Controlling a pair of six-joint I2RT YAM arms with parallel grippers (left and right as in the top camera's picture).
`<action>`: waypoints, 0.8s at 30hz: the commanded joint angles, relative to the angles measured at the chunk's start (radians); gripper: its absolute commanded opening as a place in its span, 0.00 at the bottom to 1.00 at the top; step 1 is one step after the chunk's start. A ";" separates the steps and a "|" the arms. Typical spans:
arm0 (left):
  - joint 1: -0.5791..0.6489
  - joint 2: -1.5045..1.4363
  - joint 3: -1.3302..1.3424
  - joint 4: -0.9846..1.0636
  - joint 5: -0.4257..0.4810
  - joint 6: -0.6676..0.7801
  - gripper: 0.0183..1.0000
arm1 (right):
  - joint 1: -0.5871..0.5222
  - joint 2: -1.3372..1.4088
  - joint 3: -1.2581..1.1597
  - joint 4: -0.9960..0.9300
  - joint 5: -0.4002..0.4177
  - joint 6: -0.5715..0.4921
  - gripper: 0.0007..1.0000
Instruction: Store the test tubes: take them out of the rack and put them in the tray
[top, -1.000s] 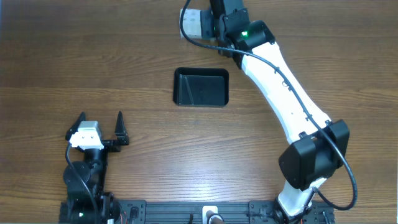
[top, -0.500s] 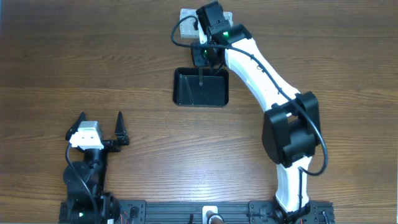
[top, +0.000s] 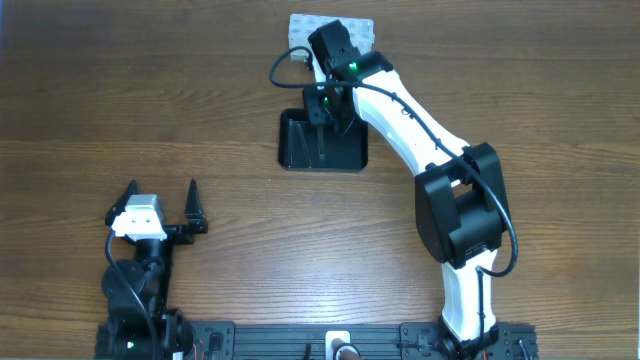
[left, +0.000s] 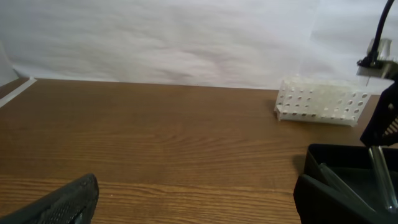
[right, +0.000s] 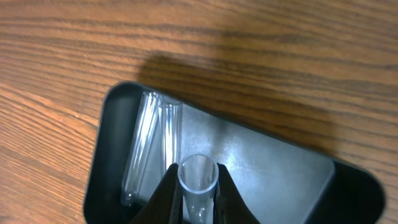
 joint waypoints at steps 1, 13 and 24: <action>0.005 -0.009 -0.006 0.000 0.013 0.014 1.00 | 0.005 0.013 -0.054 0.038 -0.011 -0.004 0.08; 0.005 -0.009 -0.006 0.000 0.013 0.014 1.00 | 0.004 0.026 -0.077 0.068 -0.010 -0.004 0.12; 0.005 -0.009 -0.006 0.000 0.013 0.014 1.00 | 0.004 0.026 -0.076 0.068 -0.038 -0.005 0.31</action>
